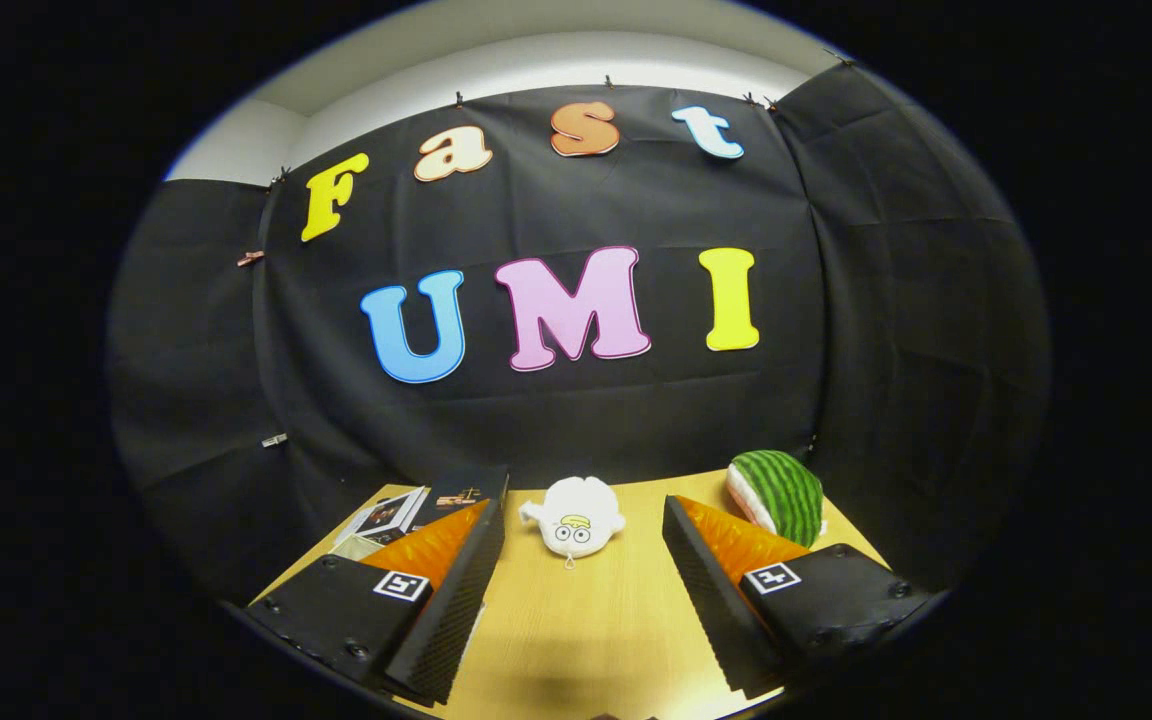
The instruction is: Open the storage box then place both shoes into the box .Put the left shoe in first, then the right shoe, with the right side of both shoes facing outward in a uniform manner.
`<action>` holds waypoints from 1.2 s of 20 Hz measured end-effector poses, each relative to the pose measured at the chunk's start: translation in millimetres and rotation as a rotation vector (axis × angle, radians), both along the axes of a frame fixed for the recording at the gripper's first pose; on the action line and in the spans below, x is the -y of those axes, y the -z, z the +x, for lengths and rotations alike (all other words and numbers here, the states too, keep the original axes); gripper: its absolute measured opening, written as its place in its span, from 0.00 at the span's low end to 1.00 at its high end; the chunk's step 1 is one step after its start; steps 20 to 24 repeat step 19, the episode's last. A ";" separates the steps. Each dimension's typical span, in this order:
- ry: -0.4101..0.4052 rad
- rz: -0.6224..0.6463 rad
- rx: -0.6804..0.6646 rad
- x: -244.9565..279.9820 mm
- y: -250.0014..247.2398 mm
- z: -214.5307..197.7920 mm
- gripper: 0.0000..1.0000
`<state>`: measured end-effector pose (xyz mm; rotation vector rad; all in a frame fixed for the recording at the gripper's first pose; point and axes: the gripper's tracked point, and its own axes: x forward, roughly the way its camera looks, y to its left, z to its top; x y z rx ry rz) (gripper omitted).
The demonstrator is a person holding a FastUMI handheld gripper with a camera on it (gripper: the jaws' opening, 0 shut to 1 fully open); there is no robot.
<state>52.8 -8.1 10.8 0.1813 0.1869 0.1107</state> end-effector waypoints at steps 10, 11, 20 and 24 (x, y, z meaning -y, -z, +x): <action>-0.107 -0.035 0.029 9.9 0.7 23.4 0.98; -0.118 -0.038 0.035 8.2 0.9 24.6 0.98; -0.156 -0.074 0.043 8.4 3.7 26.2 0.98; -0.156 -0.074 0.043 8.4 3.7 26.2 0.98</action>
